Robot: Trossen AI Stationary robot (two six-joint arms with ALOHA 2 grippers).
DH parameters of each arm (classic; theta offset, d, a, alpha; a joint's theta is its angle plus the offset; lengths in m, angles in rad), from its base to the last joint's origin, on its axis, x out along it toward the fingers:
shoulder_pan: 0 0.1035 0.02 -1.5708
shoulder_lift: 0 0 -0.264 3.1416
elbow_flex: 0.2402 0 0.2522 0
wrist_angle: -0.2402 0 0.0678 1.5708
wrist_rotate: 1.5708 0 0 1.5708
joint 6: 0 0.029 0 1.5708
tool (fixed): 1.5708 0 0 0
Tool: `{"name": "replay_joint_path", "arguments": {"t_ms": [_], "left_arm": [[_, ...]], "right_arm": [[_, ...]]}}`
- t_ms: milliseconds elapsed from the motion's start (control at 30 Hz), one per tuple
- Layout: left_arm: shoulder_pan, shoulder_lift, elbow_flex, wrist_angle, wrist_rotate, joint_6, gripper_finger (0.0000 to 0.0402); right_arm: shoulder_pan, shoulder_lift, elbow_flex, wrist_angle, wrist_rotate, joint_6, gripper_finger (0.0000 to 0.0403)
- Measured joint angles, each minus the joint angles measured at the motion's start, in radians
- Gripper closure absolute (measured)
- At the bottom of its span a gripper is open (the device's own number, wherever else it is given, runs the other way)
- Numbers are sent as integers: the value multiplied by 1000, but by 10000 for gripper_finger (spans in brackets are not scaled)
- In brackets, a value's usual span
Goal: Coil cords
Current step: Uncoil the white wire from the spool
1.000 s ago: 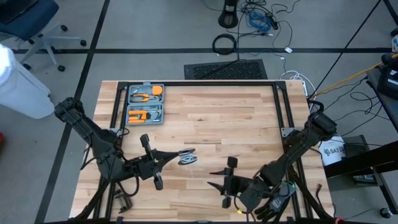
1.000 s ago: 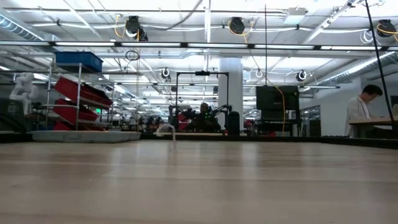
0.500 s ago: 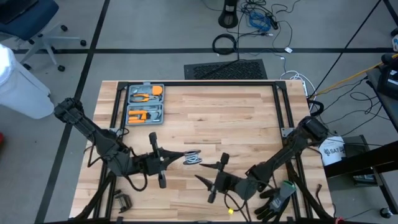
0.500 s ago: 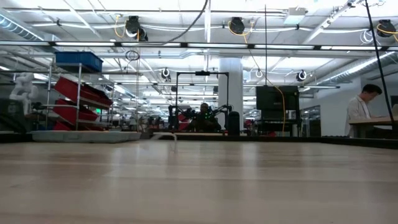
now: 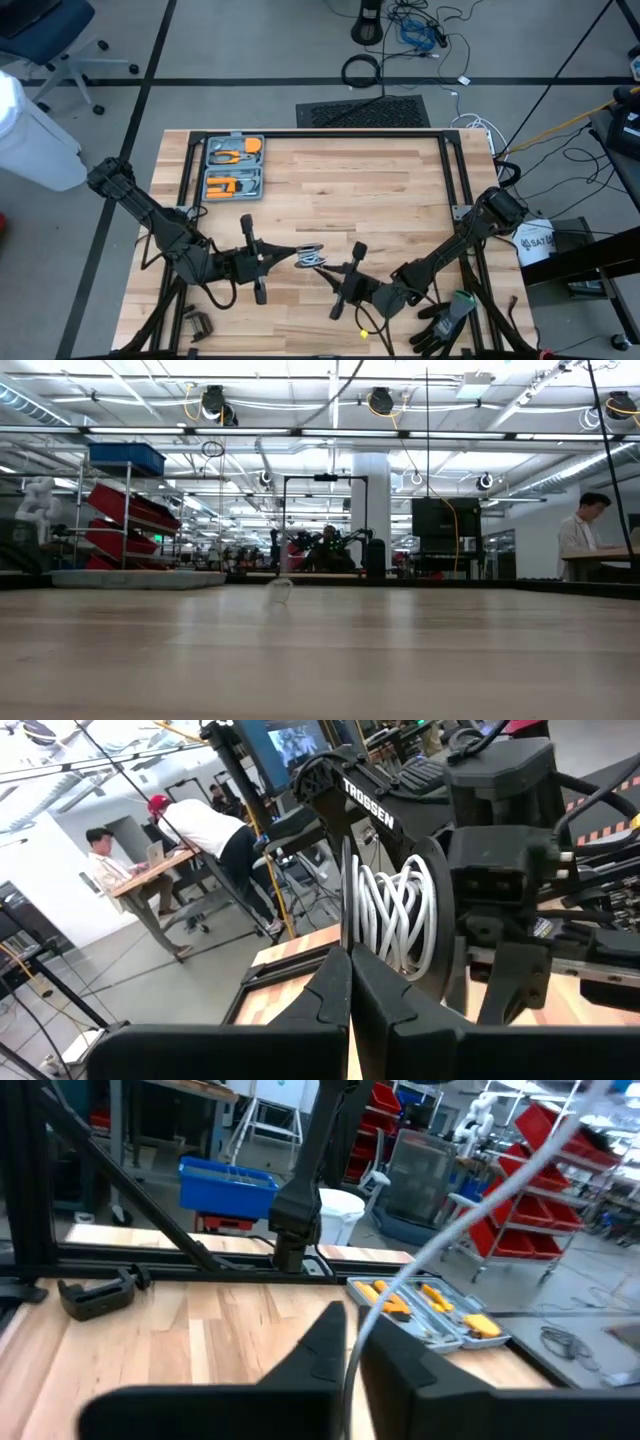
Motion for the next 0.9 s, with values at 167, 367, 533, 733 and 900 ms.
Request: {"name": "replay_joint_path", "arguments": {"t_ms": [167, 367, 533, 733, 900], "left_arm": [[0, 0, 0, 0, 0, 0, 400], [0, 0, 0, 0, 0, 0, 400], [0, 0, 0, 1, -1, 0, 400], [0, 0, 0, 1, -1, 0, 400], [0, 0, 0, 2, -1, 0, 400]], "right_arm": [[28, 0, 0, 2, 35, -19, 389], [67, -1, 0, 5, 60, -44, 371], [86, -2, 0, 17, 140, -72, 334], [66, -2, 0, 32, 111, -78, 312], [37, -2, 0, 39, 79, -71, 312]]}}
